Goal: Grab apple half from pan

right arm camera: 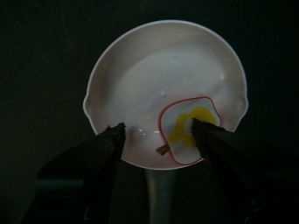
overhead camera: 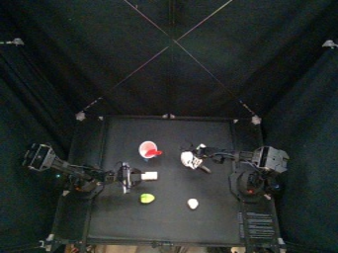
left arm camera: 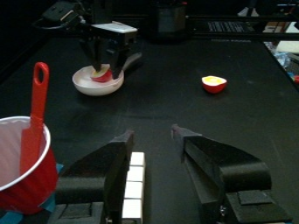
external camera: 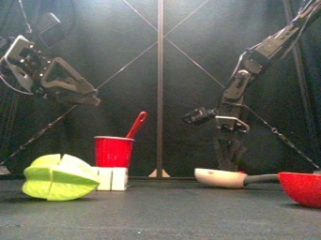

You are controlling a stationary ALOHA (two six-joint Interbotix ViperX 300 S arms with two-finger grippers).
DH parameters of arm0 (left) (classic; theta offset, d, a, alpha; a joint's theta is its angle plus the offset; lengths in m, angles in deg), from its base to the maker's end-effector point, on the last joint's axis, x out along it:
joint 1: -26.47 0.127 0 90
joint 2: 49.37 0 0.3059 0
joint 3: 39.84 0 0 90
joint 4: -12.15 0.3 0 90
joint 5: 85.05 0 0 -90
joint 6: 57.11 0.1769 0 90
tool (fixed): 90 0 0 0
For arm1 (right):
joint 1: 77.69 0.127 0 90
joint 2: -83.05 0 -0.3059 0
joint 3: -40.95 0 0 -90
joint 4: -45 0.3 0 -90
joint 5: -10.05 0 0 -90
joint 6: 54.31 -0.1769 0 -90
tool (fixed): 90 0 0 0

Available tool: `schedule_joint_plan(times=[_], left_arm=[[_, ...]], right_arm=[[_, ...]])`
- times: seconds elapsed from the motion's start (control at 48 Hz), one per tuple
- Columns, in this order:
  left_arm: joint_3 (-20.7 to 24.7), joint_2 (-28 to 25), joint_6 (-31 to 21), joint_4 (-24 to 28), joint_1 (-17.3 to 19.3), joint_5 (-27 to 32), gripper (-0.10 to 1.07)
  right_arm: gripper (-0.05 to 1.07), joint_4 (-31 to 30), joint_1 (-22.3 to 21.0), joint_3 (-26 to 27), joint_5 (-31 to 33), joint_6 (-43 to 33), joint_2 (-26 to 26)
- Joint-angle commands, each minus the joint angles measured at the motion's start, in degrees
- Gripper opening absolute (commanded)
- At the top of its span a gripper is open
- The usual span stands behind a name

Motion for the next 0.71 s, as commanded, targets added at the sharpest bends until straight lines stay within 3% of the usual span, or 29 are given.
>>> schedule_joint_plan(times=[0.0, 0.688], left_arm=[[1.4, 0.0, 0.0, 0.0, 0.1, -0.3, 0.8], [1.2, 0.0, 0.0, 0.0, 0.1, -0.3, 0.8]], right_arm=[[0.96, -0.5, -0.1, 0.5, -0.2, 0.1, 0.8], [0.96, -2.7, 0.5, 2.0, 3.4, 0.3, 2.1]])
